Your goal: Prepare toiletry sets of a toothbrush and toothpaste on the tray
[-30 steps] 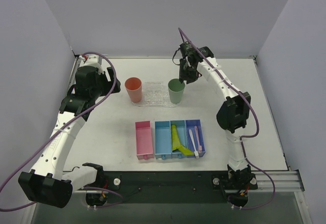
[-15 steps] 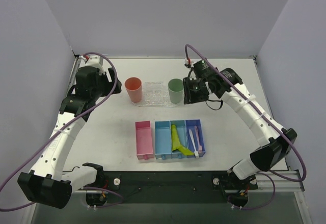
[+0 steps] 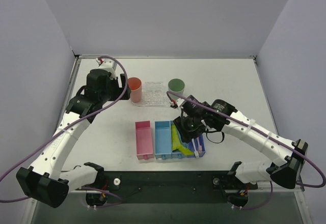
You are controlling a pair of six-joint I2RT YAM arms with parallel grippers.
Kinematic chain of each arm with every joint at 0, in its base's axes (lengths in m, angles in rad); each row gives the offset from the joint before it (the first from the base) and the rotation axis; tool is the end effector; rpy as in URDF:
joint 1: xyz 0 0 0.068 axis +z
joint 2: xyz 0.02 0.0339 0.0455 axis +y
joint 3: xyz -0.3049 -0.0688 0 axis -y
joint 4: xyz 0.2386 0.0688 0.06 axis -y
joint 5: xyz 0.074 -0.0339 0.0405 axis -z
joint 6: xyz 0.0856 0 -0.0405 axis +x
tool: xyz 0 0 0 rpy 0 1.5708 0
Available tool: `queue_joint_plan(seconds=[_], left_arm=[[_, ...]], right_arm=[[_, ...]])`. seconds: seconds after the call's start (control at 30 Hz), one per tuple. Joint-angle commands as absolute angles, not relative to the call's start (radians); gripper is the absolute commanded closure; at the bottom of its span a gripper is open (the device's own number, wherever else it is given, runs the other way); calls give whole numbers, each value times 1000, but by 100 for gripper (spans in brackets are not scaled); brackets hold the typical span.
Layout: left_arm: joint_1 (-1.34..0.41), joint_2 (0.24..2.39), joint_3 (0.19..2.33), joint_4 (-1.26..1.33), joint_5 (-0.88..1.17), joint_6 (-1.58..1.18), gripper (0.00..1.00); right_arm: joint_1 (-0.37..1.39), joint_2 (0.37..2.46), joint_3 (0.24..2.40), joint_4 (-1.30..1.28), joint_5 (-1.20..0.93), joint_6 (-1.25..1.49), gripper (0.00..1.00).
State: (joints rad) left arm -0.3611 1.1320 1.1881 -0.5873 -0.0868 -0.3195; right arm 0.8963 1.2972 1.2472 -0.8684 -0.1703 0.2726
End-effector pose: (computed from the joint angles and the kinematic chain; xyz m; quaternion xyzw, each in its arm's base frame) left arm 0.2483 -0.0859 0.3821 -0.0035 0.8674 -0.1301 0.4803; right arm 0.1604 0.2239 0.3292 -0.3155 0.8900 0.2434 0.2218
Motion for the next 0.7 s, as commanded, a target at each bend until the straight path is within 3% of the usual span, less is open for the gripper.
queue_joint_plan(seconds=[0.0, 0.67], left_arm=[[-385, 1134, 1213, -584, -94, -301, 16], [-402, 1097, 1198, -612, -123, -278, 16]], right_arm=[[963, 1275, 1224, -871, -94, 218, 57], [841, 1500, 1100, -611, -301, 339, 64]])
